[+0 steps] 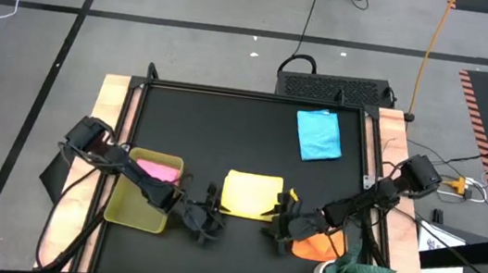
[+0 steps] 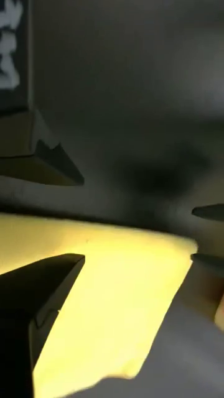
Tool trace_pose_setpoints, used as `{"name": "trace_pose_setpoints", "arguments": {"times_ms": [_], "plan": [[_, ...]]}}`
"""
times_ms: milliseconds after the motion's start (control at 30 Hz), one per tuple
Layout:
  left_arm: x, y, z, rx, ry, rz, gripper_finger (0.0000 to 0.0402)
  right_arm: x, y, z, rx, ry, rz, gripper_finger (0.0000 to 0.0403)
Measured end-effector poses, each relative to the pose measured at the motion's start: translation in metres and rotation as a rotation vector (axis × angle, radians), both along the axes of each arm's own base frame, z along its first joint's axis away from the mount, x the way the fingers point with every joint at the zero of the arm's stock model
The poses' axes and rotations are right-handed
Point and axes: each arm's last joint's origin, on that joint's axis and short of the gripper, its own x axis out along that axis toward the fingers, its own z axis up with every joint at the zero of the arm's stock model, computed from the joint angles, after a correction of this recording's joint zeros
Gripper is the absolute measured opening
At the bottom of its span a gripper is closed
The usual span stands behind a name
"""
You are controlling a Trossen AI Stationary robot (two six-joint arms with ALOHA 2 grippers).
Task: Fold microfiber towels
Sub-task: Fold the yellow microfiber towel
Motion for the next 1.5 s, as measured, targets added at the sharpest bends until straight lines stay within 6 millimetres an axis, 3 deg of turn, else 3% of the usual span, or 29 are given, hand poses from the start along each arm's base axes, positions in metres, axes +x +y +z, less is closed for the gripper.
{"name": "trace_pose_setpoints", "arguments": {"times_ms": [200, 367, 500, 700, 833, 933, 1100, 1233, 1367, 1500], "plan": [[0.001, 0.011, -0.01, -0.002, 0.062, 0.071, 0.021, -0.006, -0.004, -0.008, -0.08, 0.095, -0.023, 0.0169], [-0.002, 0.016, -0.013, 0.079, 0.091, 0.12, 0.0176, -0.008, -0.002, -0.009, -0.043, 0.108, -0.043, 0.0136], [-0.005, 0.02, -0.015, 0.175, 0.122, 0.135, 0.0148, -0.004, 0.004, -0.004, 0.127, 0.064, -0.029, 0.0109], [-0.013, 0.021, 0.01, 0.223, 0.097, 0.141, 0.014, 0.006, 0.01, 0.009, 0.336, -0.106, -0.062, 0.0086], [-0.018, 0.024, 0.028, 0.127, 0.053, 0.225, 0.0142, 0.004, 0.008, 0.021, 0.31, -0.134, -0.086, 0.0084], [-0.014, 0.025, 0.032, -0.002, 0.01, 0.258, 0.0138, -0.002, -0.006, 0.026, 0.24, -0.113, -0.253, 0.0084], [0.001, 0.027, 0.022, -0.115, -0.044, 0.247, 0.0125, -0.011, -0.038, 0.018, 0.127, 0.024, -0.495, 0.0084], [0.014, 0.042, 0.002, -0.1, -0.039, 0.292, 0.0112, -0.013, -0.057, 0.007, 0.091, 0.127, -0.58, 0.0082], [0.017, 0.063, -0.018, -0.04, 0.049, 0.346, 0.0103, -0.013, -0.058, 0.0, 0.152, 0.186, -0.581, 0.0065], [0.016, 0.077, -0.015, 0.004, 0.09, 0.364, 0.0102, -0.01, -0.046, -0.009, 0.253, 0.2, -0.556, 0.0038]]}}
